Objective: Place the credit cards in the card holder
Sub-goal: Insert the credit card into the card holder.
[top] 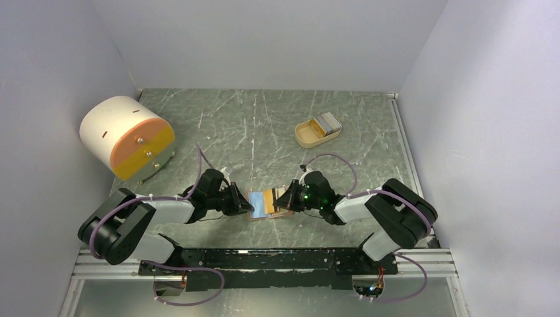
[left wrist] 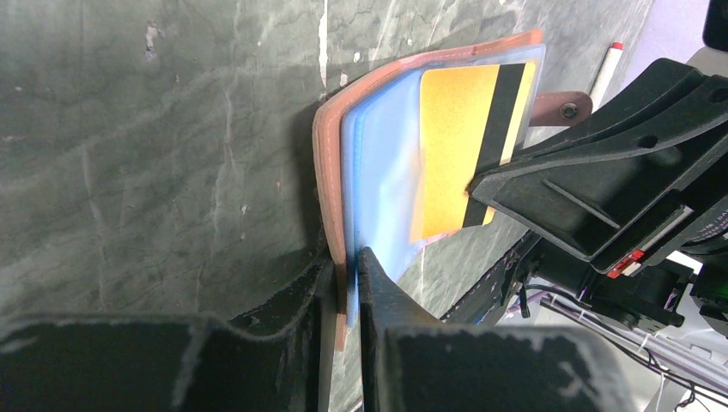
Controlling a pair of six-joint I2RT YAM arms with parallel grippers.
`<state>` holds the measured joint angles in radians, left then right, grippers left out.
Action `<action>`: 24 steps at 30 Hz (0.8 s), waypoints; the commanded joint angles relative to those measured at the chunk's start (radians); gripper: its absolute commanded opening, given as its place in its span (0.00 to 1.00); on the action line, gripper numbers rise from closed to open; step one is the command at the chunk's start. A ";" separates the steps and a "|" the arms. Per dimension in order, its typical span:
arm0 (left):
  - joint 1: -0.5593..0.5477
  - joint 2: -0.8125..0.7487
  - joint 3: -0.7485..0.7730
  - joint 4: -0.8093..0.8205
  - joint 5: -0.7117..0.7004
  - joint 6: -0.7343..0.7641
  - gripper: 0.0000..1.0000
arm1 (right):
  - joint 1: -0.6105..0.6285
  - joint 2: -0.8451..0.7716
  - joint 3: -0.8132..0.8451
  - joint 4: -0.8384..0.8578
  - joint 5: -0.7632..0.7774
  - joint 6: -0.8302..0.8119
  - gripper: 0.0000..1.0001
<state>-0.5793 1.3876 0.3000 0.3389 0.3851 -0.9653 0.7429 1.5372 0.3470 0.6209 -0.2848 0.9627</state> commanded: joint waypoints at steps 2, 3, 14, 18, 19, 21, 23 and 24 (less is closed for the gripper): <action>0.000 0.004 -0.001 -0.012 -0.020 0.008 0.18 | 0.014 -0.004 -0.033 -0.087 0.021 0.026 0.00; 0.000 0.006 -0.001 -0.012 -0.019 0.008 0.18 | 0.015 -0.010 -0.036 -0.094 0.023 0.030 0.00; 0.000 0.003 -0.004 -0.007 -0.021 0.004 0.18 | 0.015 -0.046 -0.057 -0.134 0.050 0.041 0.00; -0.001 0.005 -0.002 -0.009 -0.021 0.005 0.18 | 0.016 -0.015 -0.054 -0.115 0.037 0.050 0.00; 0.000 0.004 -0.001 -0.009 -0.021 0.005 0.18 | 0.016 -0.004 -0.052 -0.111 0.030 0.052 0.00; 0.001 0.001 -0.001 -0.011 -0.022 0.005 0.18 | 0.016 0.003 -0.045 -0.108 0.023 0.050 0.00; 0.000 0.001 0.000 -0.012 -0.023 0.006 0.18 | 0.018 0.004 -0.044 -0.094 0.014 0.047 0.00; 0.000 0.004 0.002 -0.012 -0.021 0.007 0.18 | 0.018 0.006 -0.040 -0.090 0.009 0.045 0.00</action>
<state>-0.5793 1.3876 0.3000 0.3393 0.3847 -0.9657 0.7486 1.5124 0.3115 0.5995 -0.2626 1.0279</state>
